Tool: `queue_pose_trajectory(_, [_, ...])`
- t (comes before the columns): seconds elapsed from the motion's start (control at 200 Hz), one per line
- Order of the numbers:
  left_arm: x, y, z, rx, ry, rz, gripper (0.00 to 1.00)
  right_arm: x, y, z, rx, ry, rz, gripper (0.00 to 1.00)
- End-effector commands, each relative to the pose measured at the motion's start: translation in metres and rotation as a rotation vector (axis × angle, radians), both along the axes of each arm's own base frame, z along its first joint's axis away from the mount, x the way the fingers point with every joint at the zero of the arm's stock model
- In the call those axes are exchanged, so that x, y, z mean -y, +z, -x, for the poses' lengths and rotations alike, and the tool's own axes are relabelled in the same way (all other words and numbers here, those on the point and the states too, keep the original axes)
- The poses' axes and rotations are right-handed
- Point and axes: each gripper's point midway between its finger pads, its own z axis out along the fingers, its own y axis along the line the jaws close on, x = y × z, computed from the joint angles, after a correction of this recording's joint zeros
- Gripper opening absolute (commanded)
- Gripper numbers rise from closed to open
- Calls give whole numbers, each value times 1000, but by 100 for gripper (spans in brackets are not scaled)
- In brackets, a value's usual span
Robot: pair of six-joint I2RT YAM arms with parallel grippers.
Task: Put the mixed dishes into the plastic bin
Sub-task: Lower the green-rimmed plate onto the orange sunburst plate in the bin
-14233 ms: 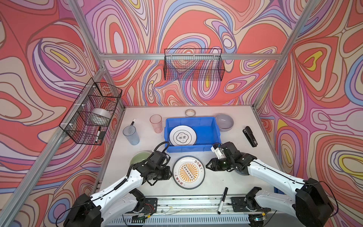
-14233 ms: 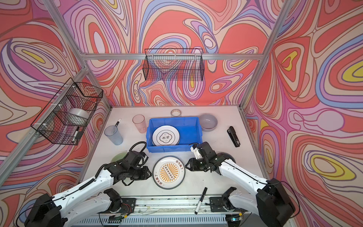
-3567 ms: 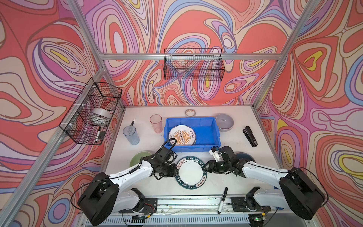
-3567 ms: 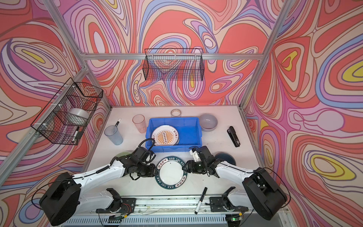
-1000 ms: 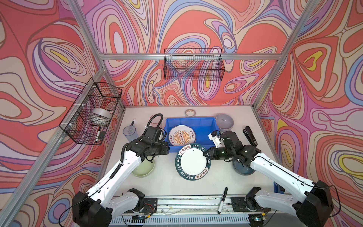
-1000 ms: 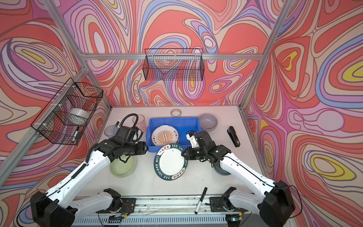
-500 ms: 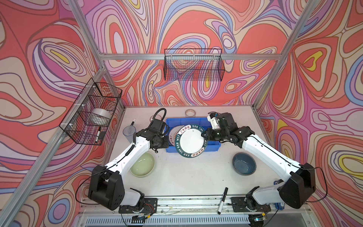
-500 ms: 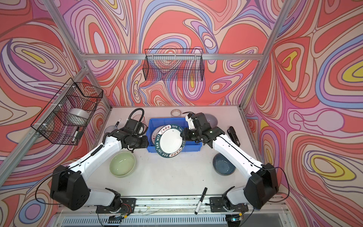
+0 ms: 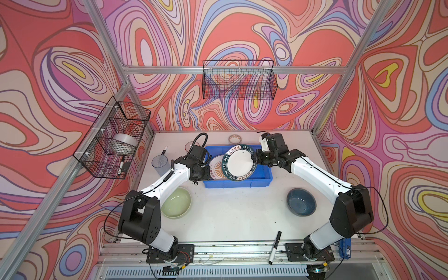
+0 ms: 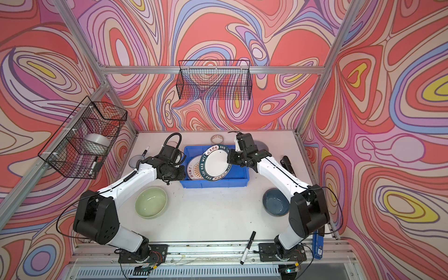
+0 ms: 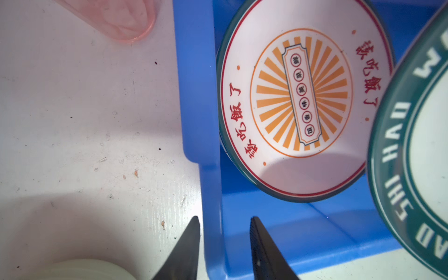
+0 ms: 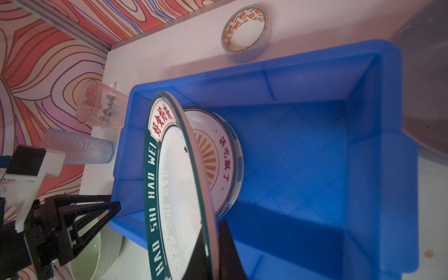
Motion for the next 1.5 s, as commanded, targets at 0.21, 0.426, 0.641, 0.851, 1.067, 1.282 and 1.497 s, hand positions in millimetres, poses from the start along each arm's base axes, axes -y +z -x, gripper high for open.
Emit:
queue_pose_trajectory(0.21, [2,-6,-11,-16,13,10,23,-21,-6,-32,54,29,-69,0])
queue_pose_trajectory(0.426, [1,-7,-9,-13,25,18,23,-32,-29,-40,32,50,-103,0])
queue_pose_trajectory(0.641, [2,-6,-8,-14,24,24,22,-44,-48,-45,-14,74,-140,0])
queue_pose_trajectory(0.851, [3,-5,-6,-11,18,33,22,-50,-65,-40,-67,92,-162,0])
queue_pose_trajectory(1.067, [5,-4,-6,-10,13,42,21,-53,-79,-37,-103,105,-170,1])
queue_pose_trajectory(1.282, [6,-4,-5,-7,21,58,22,-47,-90,-35,-130,115,-92,19])
queue_pose_trajectory(1.497, [7,-5,-4,-14,18,62,22,-36,-100,-35,-161,101,-8,35])
